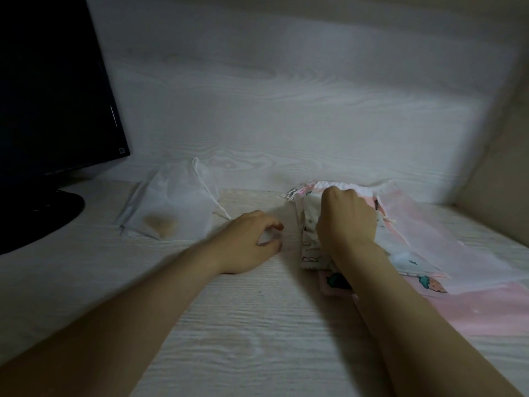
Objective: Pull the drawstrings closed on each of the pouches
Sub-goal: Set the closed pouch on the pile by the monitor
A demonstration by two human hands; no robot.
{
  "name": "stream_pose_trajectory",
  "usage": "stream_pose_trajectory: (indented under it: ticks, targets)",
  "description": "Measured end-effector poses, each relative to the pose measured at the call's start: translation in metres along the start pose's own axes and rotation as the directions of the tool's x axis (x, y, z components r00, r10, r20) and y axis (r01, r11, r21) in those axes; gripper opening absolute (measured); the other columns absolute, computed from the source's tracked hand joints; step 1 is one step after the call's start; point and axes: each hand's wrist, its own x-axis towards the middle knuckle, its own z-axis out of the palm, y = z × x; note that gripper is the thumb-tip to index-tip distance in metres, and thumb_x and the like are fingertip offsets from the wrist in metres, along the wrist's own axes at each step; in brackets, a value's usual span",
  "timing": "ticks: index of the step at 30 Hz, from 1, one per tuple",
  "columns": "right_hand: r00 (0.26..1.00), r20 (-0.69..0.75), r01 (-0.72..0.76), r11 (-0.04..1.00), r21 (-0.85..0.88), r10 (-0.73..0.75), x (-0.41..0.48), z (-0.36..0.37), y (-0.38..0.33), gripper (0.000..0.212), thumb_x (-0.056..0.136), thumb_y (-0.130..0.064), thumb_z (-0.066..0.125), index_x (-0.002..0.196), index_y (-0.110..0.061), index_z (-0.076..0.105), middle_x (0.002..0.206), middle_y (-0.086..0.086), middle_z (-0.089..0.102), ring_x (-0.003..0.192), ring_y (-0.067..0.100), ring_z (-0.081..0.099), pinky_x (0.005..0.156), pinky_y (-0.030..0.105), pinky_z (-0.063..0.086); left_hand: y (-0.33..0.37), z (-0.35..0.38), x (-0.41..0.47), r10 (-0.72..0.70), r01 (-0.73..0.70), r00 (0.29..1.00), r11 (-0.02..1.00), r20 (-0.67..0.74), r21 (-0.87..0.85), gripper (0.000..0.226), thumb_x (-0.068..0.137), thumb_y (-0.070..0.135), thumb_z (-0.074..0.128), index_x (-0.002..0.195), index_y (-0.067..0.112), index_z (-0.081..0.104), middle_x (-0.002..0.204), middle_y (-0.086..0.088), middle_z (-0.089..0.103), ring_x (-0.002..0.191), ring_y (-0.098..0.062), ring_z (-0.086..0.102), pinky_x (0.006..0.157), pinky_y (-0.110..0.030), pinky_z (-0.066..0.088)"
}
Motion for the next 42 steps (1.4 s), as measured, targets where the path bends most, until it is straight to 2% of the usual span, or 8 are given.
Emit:
stream_pose_trajectory:
  ticks: [12,16,19,23,26,31,38,42]
  targets:
    - [0.821,-0.415,0.532,0.788,0.309,-0.392,0.007,0.023,-0.017,0.028,0.078,0.011,0.063,0.096,-0.008,0.073,0.098,0.009,0.055,0.086,0.031,0.055,0.071,0.046,0.049,0.001,-0.012,0.005,-0.097,-0.054,0.856,0.96,-0.507,-0.276,0.095,0.092,-0.004,0.066,0.156,0.039,0.01,0.151,0.0,0.028,0.094,-0.018,0.07,0.093,-0.036,0.061]
    - [0.829,-0.394,0.523,0.8,0.295,-0.397,0.006,0.027,-0.015,0.032,0.077,0.014,0.069,0.093,-0.012,0.078,0.088,0.005,0.049,0.081,0.028,0.05,0.064,0.045,0.047,-0.001,-0.021,0.003,-0.075,-0.079,0.826,0.966,-0.558,-0.246,0.084,0.092,-0.004,0.058,0.155,0.041,0.026,0.125,-0.005,0.05,0.076,-0.016,0.064,0.079,-0.039,0.058]
    - [0.829,-0.412,0.515,0.804,0.297,-0.378,0.007,0.022,-0.014,0.028,0.079,0.006,0.068,0.091,-0.016,0.079,0.076,0.003,0.057,0.069,0.028,0.055,0.064,0.044,0.047,-0.006,-0.025,0.002,-0.082,0.011,0.818,0.992,-0.569,-0.127,0.033,0.097,0.01,0.059,0.124,0.028,0.065,0.115,0.006,0.047,0.071,-0.01,0.063,0.082,-0.043,0.058]
    - [0.868,-0.386,0.472,0.764,0.441,-0.314,0.002,0.017,-0.017,0.018,0.088,-0.014,0.049,0.082,-0.015,0.066,0.06,0.001,0.061,0.055,0.023,0.055,0.054,0.042,0.047,-0.009,-0.029,-0.001,-0.067,0.046,0.75,0.998,-0.658,-0.05,0.004,0.094,0.019,0.063,0.096,0.022,0.064,0.105,0.007,0.053,0.068,-0.016,0.061,0.073,-0.047,0.057]
    - [0.907,-0.301,0.416,0.739,0.529,-0.294,0.001,0.019,-0.019,0.023,0.079,-0.014,0.042,0.085,-0.013,0.064,0.065,0.005,0.062,0.062,0.028,0.056,0.059,0.045,0.049,-0.005,-0.037,-0.003,-0.024,0.023,0.649,1.0,-0.76,-0.013,0.005,0.09,0.024,0.062,0.09,0.02,0.059,0.1,0.006,0.053,0.068,-0.02,0.057,0.064,-0.044,0.054]
    - [0.957,-0.064,0.266,0.77,0.58,-0.282,-0.003,0.025,-0.02,0.07,0.086,-0.007,0.058,0.154,-0.014,0.041,0.091,0.01,0.074,0.087,0.032,0.067,0.08,0.045,0.054,-0.005,-0.038,-0.004,0.028,-0.006,0.667,0.999,-0.745,0.033,0.009,0.085,0.025,0.061,0.079,0.023,0.053,0.089,0.009,0.049,0.067,-0.02,0.052,0.061,-0.04,0.051]
    - [0.992,0.126,-0.114,0.305,0.946,-0.019,-0.002,0.006,-0.022,0.036,0.098,-0.017,0.039,0.112,-0.016,0.072,0.08,0.011,0.078,0.074,0.024,0.076,0.072,0.04,0.059,-0.014,-0.034,-0.003,-0.107,0.159,0.679,0.987,-0.726,0.003,0.018,0.085,0.032,0.07,0.074,0.026,0.058,0.069,0.011,0.049,0.068,-0.023,0.056,0.061,-0.031,0.041]
    - [0.993,0.102,-0.07,0.417,0.906,-0.055,-0.002,0.009,-0.023,0.039,0.097,-0.055,0.056,0.101,-0.022,0.076,0.09,-0.006,0.078,0.081,0.01,0.076,0.078,0.035,0.06,-0.011,-0.037,-0.005,-0.182,0.22,0.669,0.975,-0.72,-0.042,0.02,0.088,0.037,0.067,0.08,0.024,0.054,0.06,0.006,0.059,0.068,-0.029,0.06,0.063,-0.036,0.051]
